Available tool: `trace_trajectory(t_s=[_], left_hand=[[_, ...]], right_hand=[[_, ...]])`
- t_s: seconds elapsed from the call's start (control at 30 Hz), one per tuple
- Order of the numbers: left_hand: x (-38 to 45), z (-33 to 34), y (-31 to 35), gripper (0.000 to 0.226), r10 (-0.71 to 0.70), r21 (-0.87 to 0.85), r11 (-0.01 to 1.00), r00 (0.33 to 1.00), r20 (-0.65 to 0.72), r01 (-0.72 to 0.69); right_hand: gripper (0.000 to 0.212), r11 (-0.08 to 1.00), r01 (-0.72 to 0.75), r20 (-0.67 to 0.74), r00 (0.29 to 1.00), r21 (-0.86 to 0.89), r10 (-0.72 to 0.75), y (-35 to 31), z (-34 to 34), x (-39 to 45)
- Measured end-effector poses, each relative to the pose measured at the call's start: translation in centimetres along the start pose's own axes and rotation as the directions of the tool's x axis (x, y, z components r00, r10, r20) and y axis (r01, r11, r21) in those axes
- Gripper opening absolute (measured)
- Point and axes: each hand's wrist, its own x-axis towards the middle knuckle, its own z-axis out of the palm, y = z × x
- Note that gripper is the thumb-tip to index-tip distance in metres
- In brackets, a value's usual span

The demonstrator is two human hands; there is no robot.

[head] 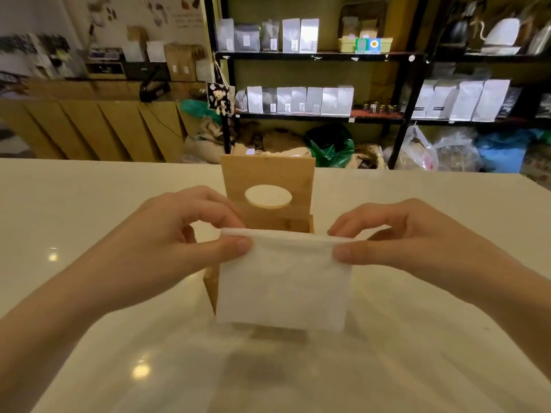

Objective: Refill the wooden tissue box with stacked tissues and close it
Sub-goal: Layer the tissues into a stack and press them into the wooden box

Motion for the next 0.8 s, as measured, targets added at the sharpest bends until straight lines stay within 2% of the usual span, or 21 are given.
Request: trace_trajectory(t_s=[0.07, 0.1, 0.17, 0.23, 0.37, 0.47, 0.57, 0.67, 0.8], left_hand=[[1.0, -0.5, -1.1, 0.032, -0.037, 0.078, 0.996, 0.999, -0.011, 0.038], [1.7, -0.6, -1.7, 0.022, -0.053, 0.134, 0.99, 0.999, -0.012, 0.054], [3.0, -0.4, -3.0, 0.005, -0.063, 0.224, 0.973, 0.998, -0.004, 0.062], [4.0, 0.0, -4.1, 0.003, -0.085, 0.255, 0.963, 0.996, 0.008, 0.08], [5.3, 0.9, -5.3, 0.013, -0.191, 0.401, 0.902, 0.981, 0.037, 0.16], [6.1, 1.4, -5.7, 0.016, -0.234, 0.404, 0.896, 0.969, 0.082, 0.182], [6.9, 1.5, -5.9, 0.018, -0.222, 0.416, 0.894, 0.971, 0.093, 0.165], [7.4, 1.9, -5.8, 0.019, -0.217, 0.478, 0.869, 0.968, 0.131, 0.13], [8.0, 2.9, -5.7, 0.018, -0.239, 0.543, 0.836, 0.942, 0.234, 0.078]], right_hand=[[0.01, 1.0, -0.01, -0.065, 0.998, -0.015, 0.009, -0.5, 1.3, 1.6], [0.002, 0.998, -0.025, -0.094, 0.995, -0.055, 0.02, -0.6, 1.9, 2.4], [0.004, 0.986, -0.058, -0.144, 0.989, -0.155, 0.036, -0.4, 2.8, 3.6], [0.005, 0.971, -0.102, -0.191, 0.98, -0.216, 0.061, -0.2, 3.5, 4.6], [0.007, 0.935, -0.156, -0.253, 0.965, -0.317, 0.075, 0.2, 4.6, 5.7], [0.016, 0.879, -0.161, -0.262, 0.964, -0.448, 0.043, 0.5, 5.4, 6.4], [0.006, 0.813, -0.206, -0.297, 0.954, -0.545, 0.043, 0.8, 6.0, 7.1], [0.01, 0.742, -0.249, -0.307, 0.95, -0.622, 0.062, 1.0, 6.3, 7.7], [0.015, 0.642, -0.263, -0.253, 0.961, -0.72, 0.11, 0.7, 6.6, 7.8]])
